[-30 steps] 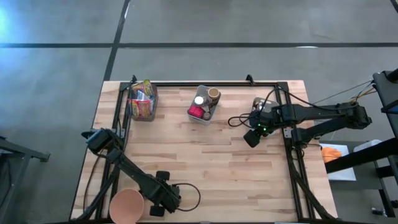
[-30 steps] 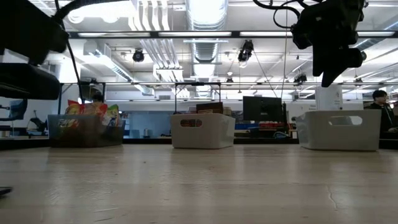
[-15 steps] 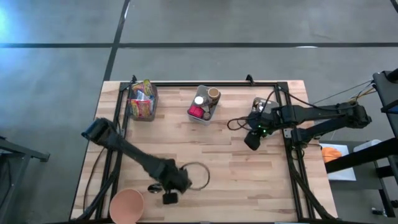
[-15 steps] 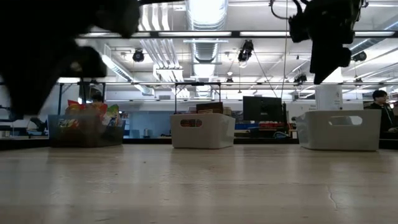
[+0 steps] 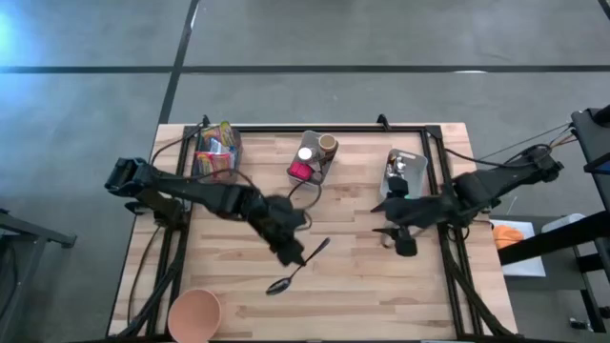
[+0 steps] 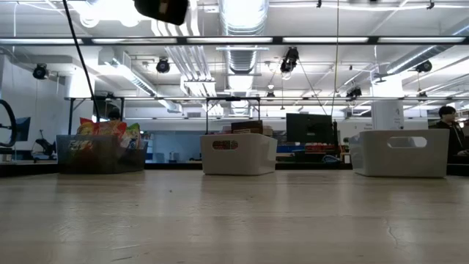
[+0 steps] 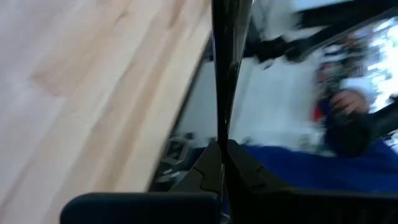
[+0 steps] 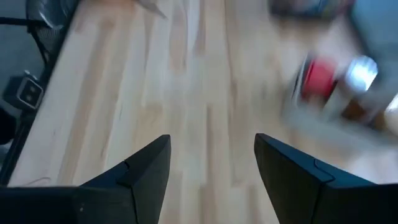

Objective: Pick & Place Food Item
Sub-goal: Put the black spoon into the right gray bin

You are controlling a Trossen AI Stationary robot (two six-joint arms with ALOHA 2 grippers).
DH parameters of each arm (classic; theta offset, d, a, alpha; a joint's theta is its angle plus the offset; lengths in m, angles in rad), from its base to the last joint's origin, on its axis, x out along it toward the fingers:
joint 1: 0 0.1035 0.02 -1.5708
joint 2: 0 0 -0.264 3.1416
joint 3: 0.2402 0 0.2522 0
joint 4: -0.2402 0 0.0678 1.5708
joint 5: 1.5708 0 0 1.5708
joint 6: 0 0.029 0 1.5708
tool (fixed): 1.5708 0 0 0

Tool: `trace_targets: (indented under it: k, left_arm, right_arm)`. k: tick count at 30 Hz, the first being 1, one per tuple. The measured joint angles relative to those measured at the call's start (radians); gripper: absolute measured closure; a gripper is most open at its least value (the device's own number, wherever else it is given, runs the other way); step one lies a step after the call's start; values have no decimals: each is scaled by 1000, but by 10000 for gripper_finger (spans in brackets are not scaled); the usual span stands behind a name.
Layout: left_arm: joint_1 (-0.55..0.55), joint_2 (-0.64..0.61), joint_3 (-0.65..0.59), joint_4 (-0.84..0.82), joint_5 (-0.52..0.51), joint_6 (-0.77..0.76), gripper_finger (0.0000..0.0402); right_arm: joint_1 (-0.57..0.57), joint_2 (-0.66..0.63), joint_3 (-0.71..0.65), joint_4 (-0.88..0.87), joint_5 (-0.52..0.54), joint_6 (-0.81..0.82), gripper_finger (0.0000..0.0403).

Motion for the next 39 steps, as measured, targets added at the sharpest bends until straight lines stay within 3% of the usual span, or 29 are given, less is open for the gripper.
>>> trace_targets:
  k: [5,9,15,20,29,34,39]
  left_arm:
    - [82,12,0,146,140,-94,401]
    - [127,35,-1,191,241,-135,401]
    - [153,37,-1,198,275,-152,401]
    - [155,37,-1,200,293,-173,401]
    - [155,37,0,198,313,-187,401]
    - [151,37,0,200,369,-151,401]
    - [140,36,0,203,388,-120,401]
  right_arm:
    - [129,46,161,-34,176,-157,172]
    - [159,163,315,-166,229,-200,172]
    - [158,386,555,-328,237,-211,172]
    - [158,550,757,-419,307,-292,172]
    - [158,745,1008,-507,294,-398,172]
    - [157,788,1062,-496,199,-405,172]
    - [158,828,1090,-497,190,-450,172]
